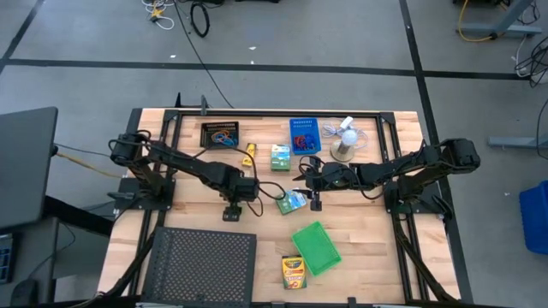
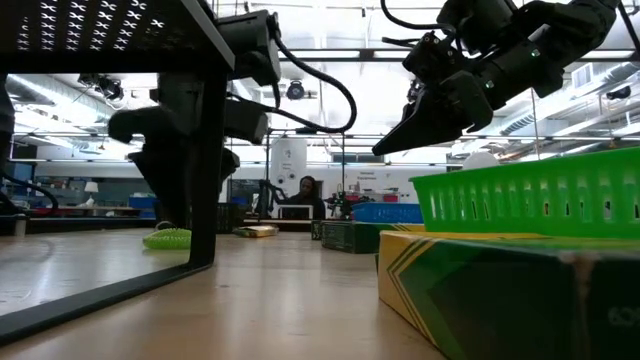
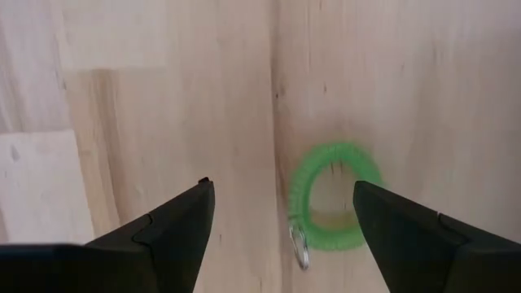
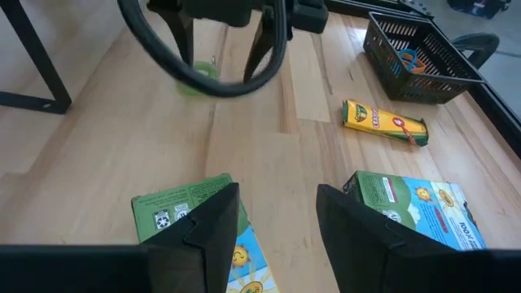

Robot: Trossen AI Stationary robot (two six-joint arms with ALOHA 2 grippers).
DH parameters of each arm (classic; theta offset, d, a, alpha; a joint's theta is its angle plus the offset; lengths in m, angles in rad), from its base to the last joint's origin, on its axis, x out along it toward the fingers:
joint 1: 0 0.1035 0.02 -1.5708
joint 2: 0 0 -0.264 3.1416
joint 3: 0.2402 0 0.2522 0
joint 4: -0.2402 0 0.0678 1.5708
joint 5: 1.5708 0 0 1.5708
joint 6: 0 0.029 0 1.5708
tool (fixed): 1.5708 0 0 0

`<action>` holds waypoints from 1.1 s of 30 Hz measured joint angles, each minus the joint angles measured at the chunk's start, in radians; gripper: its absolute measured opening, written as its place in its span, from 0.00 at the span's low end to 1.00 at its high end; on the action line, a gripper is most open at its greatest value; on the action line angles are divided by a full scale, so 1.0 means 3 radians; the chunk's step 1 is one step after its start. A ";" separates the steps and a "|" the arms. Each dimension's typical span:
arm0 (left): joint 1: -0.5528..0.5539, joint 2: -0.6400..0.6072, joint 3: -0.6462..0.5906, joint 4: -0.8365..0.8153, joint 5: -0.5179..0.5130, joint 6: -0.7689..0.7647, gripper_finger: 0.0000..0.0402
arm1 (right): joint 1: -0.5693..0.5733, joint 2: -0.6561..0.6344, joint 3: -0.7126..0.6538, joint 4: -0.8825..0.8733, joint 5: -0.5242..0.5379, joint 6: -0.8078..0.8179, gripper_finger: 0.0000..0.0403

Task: Pick & Place Office Desk Supplies
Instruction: Put the green spring keychain into the blue bin

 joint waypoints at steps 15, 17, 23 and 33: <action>0.0062 0.0263 0.0006 -0.0031 -0.0022 0.0081 0.63 | 0.0000 0.0000 0.0000 0.0025 -0.0001 0.0000 0.43; 0.0061 0.0264 0.0005 -0.0029 -0.0016 0.0091 0.54 | 0.0000 0.0000 0.0000 0.0024 0.0000 0.0000 0.43; 0.0046 0.0269 -0.0001 -0.0026 0.0041 0.0173 0.19 | 0.0000 0.0000 0.0000 0.0024 0.0000 0.0000 0.43; 0.0066 0.0185 -0.0017 0.0013 -0.0023 0.0306 0.03 | 0.0000 0.0000 0.0000 0.0025 0.0000 0.0001 0.43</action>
